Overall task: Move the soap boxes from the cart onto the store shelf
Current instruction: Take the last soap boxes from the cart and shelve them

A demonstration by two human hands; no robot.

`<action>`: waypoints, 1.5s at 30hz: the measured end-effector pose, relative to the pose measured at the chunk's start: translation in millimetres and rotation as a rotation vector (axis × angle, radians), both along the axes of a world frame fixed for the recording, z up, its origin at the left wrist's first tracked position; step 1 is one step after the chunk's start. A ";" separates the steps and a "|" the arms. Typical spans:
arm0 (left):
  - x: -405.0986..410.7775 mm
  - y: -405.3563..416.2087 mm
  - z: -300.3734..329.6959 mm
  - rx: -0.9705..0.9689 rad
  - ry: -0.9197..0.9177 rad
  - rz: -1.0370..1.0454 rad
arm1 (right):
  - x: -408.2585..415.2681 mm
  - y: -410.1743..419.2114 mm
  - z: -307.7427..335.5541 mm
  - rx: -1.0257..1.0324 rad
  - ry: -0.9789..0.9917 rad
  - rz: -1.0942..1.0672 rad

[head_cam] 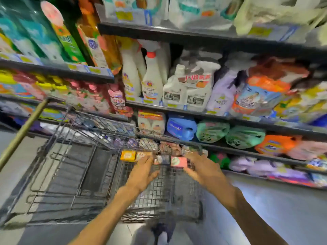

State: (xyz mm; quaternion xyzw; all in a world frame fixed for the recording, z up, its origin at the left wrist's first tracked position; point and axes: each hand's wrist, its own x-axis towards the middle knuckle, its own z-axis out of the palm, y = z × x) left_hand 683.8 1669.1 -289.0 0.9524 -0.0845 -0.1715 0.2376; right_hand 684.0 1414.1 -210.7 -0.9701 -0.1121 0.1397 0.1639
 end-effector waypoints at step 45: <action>71.3 22.0 -289.4 -0.229 0.043 0.124 | 96.4 25.6 -337.1 0.055 0.297 -0.650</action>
